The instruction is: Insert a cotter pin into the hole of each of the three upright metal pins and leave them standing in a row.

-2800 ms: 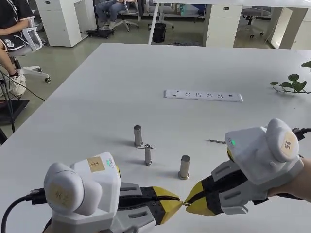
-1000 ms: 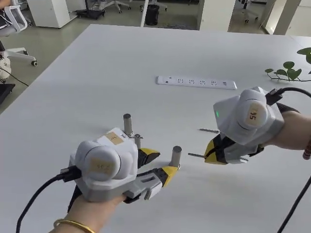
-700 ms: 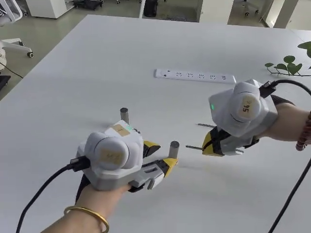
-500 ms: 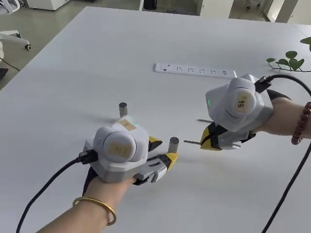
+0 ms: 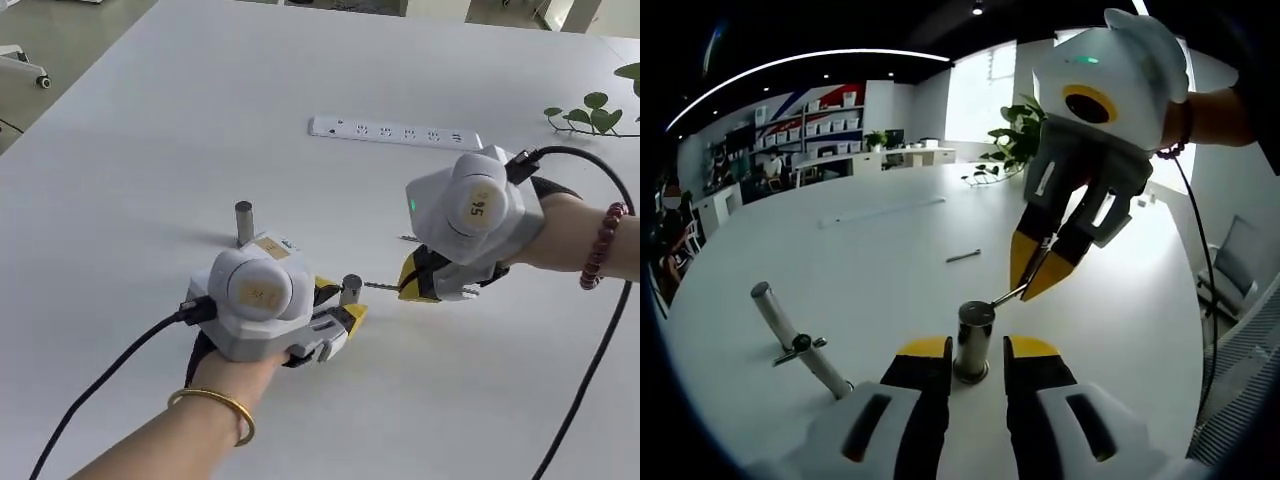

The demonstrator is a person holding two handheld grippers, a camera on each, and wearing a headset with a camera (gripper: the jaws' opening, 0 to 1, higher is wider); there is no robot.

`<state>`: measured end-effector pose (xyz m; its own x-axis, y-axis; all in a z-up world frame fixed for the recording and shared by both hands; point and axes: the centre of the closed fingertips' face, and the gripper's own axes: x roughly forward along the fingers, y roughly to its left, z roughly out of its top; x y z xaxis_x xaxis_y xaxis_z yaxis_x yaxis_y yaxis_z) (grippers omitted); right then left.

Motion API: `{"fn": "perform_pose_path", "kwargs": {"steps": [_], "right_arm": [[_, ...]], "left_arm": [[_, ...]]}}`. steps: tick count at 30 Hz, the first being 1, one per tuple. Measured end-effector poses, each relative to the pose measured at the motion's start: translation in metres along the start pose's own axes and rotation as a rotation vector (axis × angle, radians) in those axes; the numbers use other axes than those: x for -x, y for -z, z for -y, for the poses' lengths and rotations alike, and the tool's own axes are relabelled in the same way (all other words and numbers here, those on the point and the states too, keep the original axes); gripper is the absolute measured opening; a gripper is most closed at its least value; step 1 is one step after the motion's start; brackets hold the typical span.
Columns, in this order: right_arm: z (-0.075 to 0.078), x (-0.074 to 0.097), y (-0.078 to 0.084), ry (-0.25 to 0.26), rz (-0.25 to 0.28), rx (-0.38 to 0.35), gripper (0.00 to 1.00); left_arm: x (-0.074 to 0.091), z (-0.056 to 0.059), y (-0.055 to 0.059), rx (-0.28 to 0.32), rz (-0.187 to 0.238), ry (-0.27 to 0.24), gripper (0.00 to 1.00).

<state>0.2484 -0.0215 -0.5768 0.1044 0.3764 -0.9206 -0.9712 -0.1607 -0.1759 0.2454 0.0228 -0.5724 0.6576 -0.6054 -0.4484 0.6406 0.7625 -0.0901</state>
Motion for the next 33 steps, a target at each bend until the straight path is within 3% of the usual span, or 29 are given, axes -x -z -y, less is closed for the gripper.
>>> {"fn": "perform_pose_path", "kwargs": {"steps": [14, 24, 33], "right_arm": [[0.001, -0.003, -0.009, 0.004, 0.009, 0.027, 0.0], [0.001, 0.001, -0.012, 0.004, -0.015, 0.056, 0.0], [0.001, 0.001, -0.024, -0.005, 0.009, 0.056, 0.0]], "left_arm": [[-0.003, -0.002, 0.007, 0.004, -0.022, 0.0, 0.12], [-0.003, -0.003, 0.01, -0.001, -0.036, 0.009, 0.11], [-0.003, -0.002, 0.011, -0.005, -0.044, 0.051, 0.11]]}}
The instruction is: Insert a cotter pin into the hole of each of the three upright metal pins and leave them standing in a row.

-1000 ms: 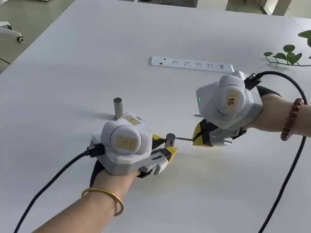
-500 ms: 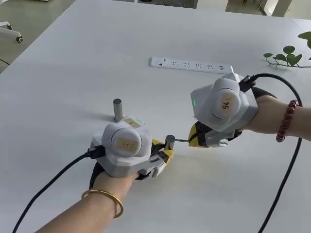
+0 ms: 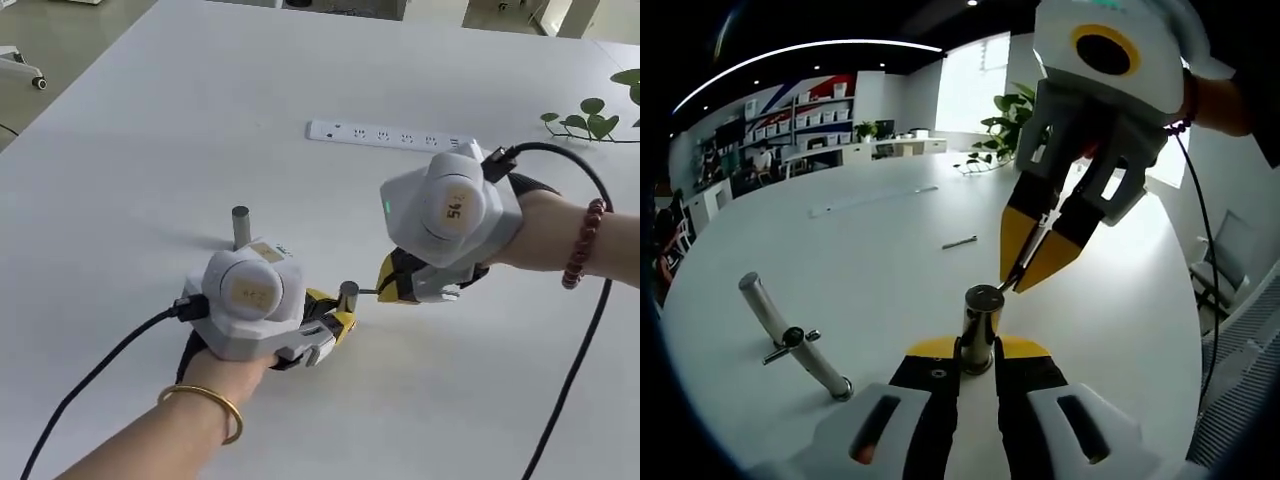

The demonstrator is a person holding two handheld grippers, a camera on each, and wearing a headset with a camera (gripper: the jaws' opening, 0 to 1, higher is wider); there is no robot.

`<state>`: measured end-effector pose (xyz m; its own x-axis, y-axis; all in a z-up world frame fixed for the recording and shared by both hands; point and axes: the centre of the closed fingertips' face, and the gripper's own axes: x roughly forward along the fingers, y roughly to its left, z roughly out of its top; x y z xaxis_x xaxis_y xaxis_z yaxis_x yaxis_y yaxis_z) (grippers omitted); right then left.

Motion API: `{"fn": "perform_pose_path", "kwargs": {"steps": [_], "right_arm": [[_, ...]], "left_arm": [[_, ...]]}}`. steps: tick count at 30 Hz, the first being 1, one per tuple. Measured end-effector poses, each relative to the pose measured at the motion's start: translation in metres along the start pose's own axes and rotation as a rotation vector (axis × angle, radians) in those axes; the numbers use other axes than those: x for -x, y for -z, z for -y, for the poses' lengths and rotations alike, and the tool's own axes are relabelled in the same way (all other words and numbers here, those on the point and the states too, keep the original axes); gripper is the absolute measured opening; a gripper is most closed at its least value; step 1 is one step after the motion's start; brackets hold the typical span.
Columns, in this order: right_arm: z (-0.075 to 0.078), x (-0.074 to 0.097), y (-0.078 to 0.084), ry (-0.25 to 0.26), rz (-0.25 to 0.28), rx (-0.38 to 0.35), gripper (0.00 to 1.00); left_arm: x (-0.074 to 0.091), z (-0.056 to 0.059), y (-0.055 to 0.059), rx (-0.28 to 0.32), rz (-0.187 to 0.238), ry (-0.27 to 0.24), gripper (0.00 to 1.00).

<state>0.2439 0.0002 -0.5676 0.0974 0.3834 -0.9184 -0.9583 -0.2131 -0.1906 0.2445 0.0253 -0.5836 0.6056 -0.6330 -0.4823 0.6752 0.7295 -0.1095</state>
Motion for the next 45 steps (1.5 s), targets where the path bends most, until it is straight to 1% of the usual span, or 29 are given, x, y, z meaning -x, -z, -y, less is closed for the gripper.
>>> {"fn": "perform_pose_path", "kwargs": {"steps": [2, 6, 8, 13, 15, 16, 17, 22, 30, 33, 34, 38, 41, 45], "right_arm": [[0.0, -0.001, -0.002, -0.002, 0.005, -0.009, 0.0], [0.0, -0.002, -0.005, -0.009, 0.018, -0.067, 0.0], [-0.001, -0.002, -0.006, -0.011, 0.022, -0.084, 0.0], [-0.001, -0.003, -0.01, 0.0, 0.025, -0.116, 0.0], [-0.001, -0.004, -0.012, 0.004, 0.024, -0.117, 0.0], [-0.001, -0.004, -0.013, 0.005, 0.027, -0.13, 0.0], [-0.001, -0.004, -0.014, 0.002, 0.033, -0.147, 0.0], [-0.001, -0.006, -0.018, 0.004, 0.051, -0.174, 0.0], [-0.001, -0.004, -0.021, 0.021, 0.083, -0.172, 0.0], [0.0, 0.0, -0.023, 0.027, 0.112, -0.209, 0.0], [0.002, 0.002, -0.024, 0.032, 0.121, -0.224, 0.02], [0.002, 0.005, -0.02, 0.035, 0.111, -0.239, 0.03], [-0.002, 0.008, -0.02, 0.032, 0.111, -0.231, 0.03], [-0.005, 0.008, -0.016, 0.037, 0.083, -0.201, 0.01]], "left_arm": [[0.0, 0.0, 0.0, 0.005, 0.0, 0.0, 0.11], [0.0, 0.0, 0.001, 0.014, 0.002, -0.004, 0.11], [0.0, 0.0, 0.001, 0.016, 0.001, -0.007, 0.11], [-0.001, 0.0, 0.002, 0.027, 0.009, -0.015, 0.11], [-0.001, 0.0, 0.002, 0.027, 0.008, -0.013, 0.11], [-0.001, 0.0, 0.002, 0.024, 0.006, -0.013, 0.11], [-0.001, 0.0, 0.002, 0.023, 0.005, -0.012, 0.11], [-0.001, 0.0, 0.002, 0.026, 0.007, -0.013, 0.11], [-0.001, 0.0, 0.002, 0.016, 0.006, -0.014, 0.11], [-0.001, 0.0, 0.002, 0.014, 0.005, -0.014, 0.11], [-0.001, 0.0, 0.002, 0.014, 0.005, -0.014, 0.11], [-0.001, 0.0, 0.002, 0.014, 0.004, -0.016, 0.11], [-0.001, 0.0, 0.002, 0.017, 0.004, -0.016, 0.11], [-0.001, 0.0, 0.002, 0.018, 0.004, -0.017, 0.11]]}}
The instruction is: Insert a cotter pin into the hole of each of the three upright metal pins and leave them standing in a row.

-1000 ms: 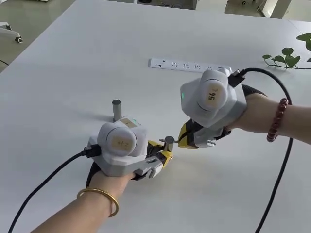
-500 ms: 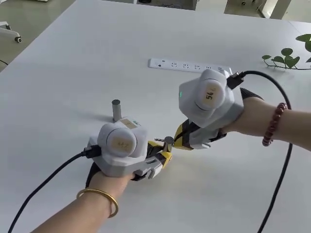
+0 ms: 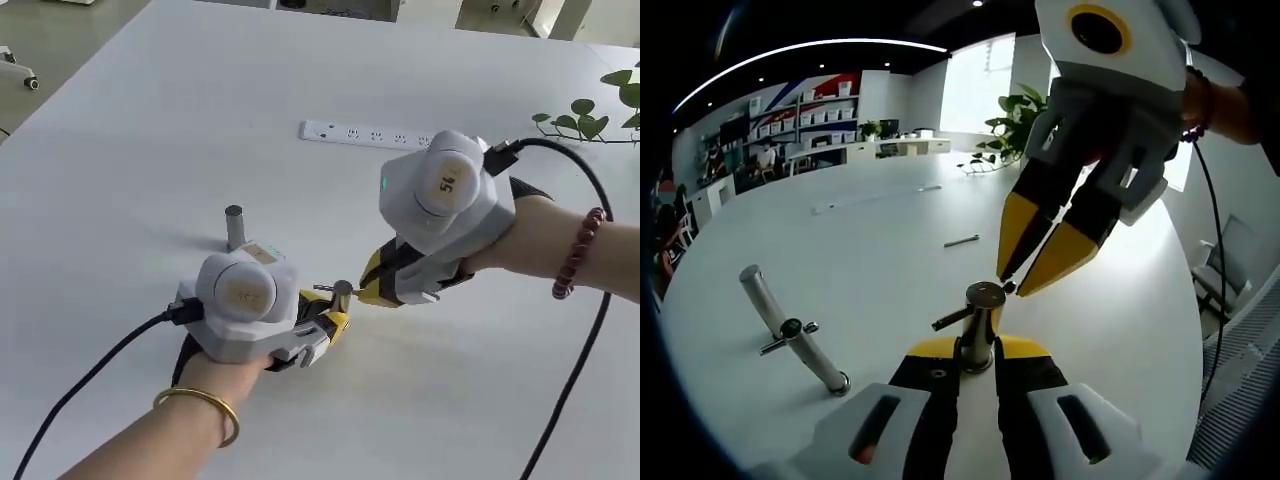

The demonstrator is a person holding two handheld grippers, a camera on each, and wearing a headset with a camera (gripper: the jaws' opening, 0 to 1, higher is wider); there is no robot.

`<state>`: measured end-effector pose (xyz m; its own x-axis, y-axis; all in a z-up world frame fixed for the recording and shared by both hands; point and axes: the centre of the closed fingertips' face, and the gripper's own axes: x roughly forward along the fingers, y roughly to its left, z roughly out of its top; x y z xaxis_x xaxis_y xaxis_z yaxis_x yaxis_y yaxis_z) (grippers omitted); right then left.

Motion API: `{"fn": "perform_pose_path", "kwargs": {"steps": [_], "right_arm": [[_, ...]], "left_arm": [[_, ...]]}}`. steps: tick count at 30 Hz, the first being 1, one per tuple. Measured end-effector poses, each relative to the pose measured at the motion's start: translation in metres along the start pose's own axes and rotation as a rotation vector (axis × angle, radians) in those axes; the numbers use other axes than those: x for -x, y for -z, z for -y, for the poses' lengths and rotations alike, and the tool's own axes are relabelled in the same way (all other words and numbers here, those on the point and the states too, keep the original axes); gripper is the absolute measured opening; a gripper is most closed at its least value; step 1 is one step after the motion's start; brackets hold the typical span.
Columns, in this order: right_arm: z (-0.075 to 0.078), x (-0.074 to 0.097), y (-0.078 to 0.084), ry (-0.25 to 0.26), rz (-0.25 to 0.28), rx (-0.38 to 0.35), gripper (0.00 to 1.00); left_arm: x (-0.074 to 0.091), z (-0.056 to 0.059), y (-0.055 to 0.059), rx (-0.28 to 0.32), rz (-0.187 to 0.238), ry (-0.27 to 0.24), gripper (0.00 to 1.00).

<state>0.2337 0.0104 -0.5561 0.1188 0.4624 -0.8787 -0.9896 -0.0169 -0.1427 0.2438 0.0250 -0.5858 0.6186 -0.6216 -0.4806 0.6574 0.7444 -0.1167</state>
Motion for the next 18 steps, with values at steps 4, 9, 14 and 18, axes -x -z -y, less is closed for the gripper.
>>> {"fn": "perform_pose_path", "kwargs": {"steps": [4, 9, 14, 18], "right_arm": [[0.0009, -0.001, -0.0007, 0.002, 0.004, 0.014, 0.0], [0.0009, -0.0017, -0.0035, -0.002, 0.011, 0.014, 0.0], [0.0007, -0.0015, -0.004, -0.005, 0.011, 0.019, 0.0], [0.001, -0.0019, -0.0036, -0.005, 0.017, 0.003, 0.0]], "left_arm": [[-0.0001, -0.0001, 0.0, 0.001, 0.0, 0.0, 0.11], [-0.0002, -0.0001, 0.0, 0.003, 0.0, -0.001, 0.11], [-0.0003, -0.0002, 0.0003, 0.004, 0.0, -0.003, 0.11], [-0.0001, 0.0, 0.0004, 0.004, -0.001, -0.006, 0.11]]}}
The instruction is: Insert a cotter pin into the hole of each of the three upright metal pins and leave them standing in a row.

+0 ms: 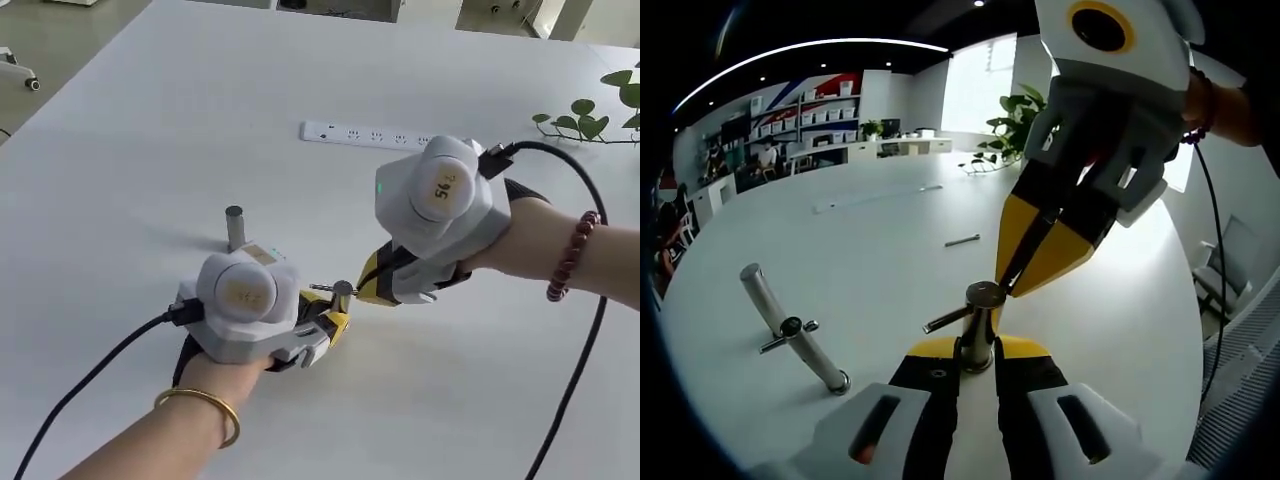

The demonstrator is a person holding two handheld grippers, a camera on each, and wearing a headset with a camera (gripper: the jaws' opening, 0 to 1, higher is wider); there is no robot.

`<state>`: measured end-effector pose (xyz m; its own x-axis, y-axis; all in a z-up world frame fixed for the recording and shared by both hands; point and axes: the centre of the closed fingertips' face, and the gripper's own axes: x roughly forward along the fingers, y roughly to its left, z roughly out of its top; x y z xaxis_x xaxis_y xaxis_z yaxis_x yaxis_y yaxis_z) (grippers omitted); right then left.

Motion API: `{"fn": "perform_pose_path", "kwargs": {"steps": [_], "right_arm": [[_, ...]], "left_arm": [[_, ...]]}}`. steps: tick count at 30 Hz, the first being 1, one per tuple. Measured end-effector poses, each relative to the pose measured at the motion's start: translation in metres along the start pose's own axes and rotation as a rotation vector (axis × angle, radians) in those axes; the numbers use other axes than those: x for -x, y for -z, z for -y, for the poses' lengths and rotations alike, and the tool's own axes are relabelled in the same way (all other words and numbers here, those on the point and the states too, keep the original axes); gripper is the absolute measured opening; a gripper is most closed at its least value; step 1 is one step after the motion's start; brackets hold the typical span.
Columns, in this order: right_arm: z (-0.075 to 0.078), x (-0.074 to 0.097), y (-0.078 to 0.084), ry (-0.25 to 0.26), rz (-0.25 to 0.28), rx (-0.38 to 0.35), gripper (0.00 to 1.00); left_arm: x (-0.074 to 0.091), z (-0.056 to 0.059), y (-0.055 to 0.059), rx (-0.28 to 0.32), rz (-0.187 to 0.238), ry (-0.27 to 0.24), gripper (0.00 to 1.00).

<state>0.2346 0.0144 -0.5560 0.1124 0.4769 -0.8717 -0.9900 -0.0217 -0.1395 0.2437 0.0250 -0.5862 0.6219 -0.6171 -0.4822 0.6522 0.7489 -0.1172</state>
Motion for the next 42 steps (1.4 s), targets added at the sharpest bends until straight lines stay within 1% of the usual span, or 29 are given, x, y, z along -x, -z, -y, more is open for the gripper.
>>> {"fn": "perform_pose_path", "kwargs": {"steps": [5, 6, 9, 10, 11, 13, 18, 22, 27, 34, 38, 41, 42], "right_arm": [[0.0, -0.001, 0.0, 0.0, 0.007, -0.024, 0.0], [0.0, -0.001, -0.001, 0.0, 0.008, -0.022, 0.0], [0.0, -0.002, -0.002, -0.003, 0.011, -0.012, 0.0], [0.0, -0.002, -0.002, -0.001, 0.008, -0.009, 0.02], [0.0, -0.003, -0.003, 0.0, 0.008, -0.007, 0.04], [0.001, -0.003, -0.005, 0.005, 0.011, -0.011, 0.08], [0.001, -0.005, -0.011, 0.002, 0.032, -0.028, 0.11], [0.0, -0.011, -0.015, -0.006, 0.039, -0.042, 0.12], [0.002, -0.019, -0.016, -0.004, 0.032, -0.051, 0.11], [0.002, -0.024, -0.01, -0.007, 0.021, -0.059, 0.1], [0.001, -0.024, -0.011, -0.011, 0.034, -0.07, 0.09], [0.0, -0.024, -0.011, -0.017, 0.046, -0.074, 0.09], [-0.001, -0.023, -0.012, -0.028, 0.056, -0.083, 0.09]], "left_arm": [[0.0, 0.0, 0.0, 0.007, -0.003, -0.002, 0.11], [0.0, 0.0, 0.0, 0.022, -0.002, -0.005, 0.12], [0.002, 0.0, -0.002, 0.022, 0.003, -0.007, 0.12], [0.002, 0.001, -0.002, 0.025, 0.002, -0.005, 0.13], [0.002, 0.001, -0.002, 0.034, 0.002, -0.007, 0.14], [0.004, 0.0, -0.001, 0.033, -0.001, -0.014, 0.18], [0.012, 0.001, 0.006, 0.025, -0.029, -0.019, 0.25], [0.021, 0.0, 0.007, 0.013, -0.034, -0.02, 0.28], [0.028, -0.003, 0.007, 0.007, -0.043, -0.024, 0.32], [0.042, -0.006, 0.003, 0.015, -0.03, -0.032, 0.34], [0.051, -0.009, -0.001, 0.007, -0.017, -0.037, 0.36], [0.056, -0.014, -0.004, 0.016, 0.004, -0.043, 0.38], [0.058, -0.015, -0.004, 0.019, 0.005, -0.046, 0.38]]}}
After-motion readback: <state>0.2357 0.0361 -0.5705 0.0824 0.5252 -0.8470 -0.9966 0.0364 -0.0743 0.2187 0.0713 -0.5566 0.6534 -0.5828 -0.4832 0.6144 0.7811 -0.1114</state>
